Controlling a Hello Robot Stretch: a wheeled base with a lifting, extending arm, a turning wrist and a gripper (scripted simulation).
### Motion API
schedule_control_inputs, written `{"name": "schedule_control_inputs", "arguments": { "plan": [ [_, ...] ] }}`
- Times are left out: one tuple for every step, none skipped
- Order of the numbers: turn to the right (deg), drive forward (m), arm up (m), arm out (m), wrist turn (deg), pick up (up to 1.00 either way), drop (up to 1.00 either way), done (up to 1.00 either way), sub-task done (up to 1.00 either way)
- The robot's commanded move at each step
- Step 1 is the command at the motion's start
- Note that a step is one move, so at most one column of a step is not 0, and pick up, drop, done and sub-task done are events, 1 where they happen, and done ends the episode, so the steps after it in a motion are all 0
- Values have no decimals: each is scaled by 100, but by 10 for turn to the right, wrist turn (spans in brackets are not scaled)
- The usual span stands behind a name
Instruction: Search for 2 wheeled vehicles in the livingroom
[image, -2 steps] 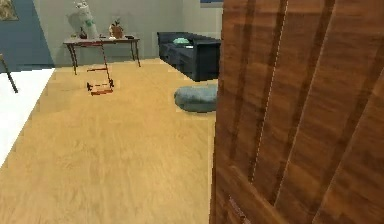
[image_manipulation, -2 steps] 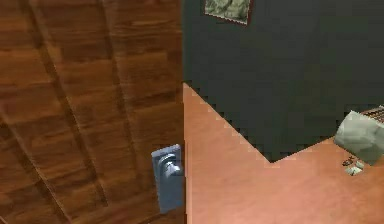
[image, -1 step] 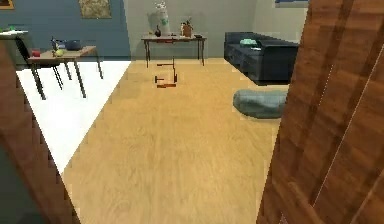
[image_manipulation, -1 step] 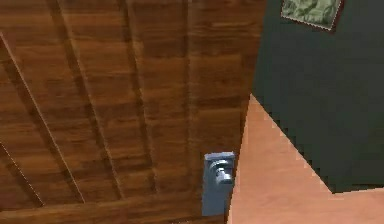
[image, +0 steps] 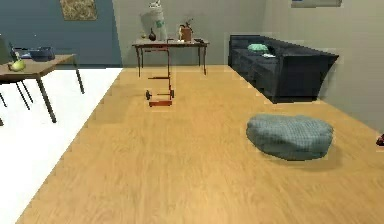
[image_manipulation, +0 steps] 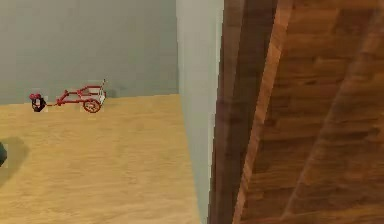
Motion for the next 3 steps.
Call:
{"name": "schedule_control_inputs", "arguments": {
  "plan": [
    [450,0,0,0,0,0,0,0,0],
    [120,0,0,0,0,0,0,0,0],
    [0,55,0,0,0,0,0,0,0]
  ]
}}
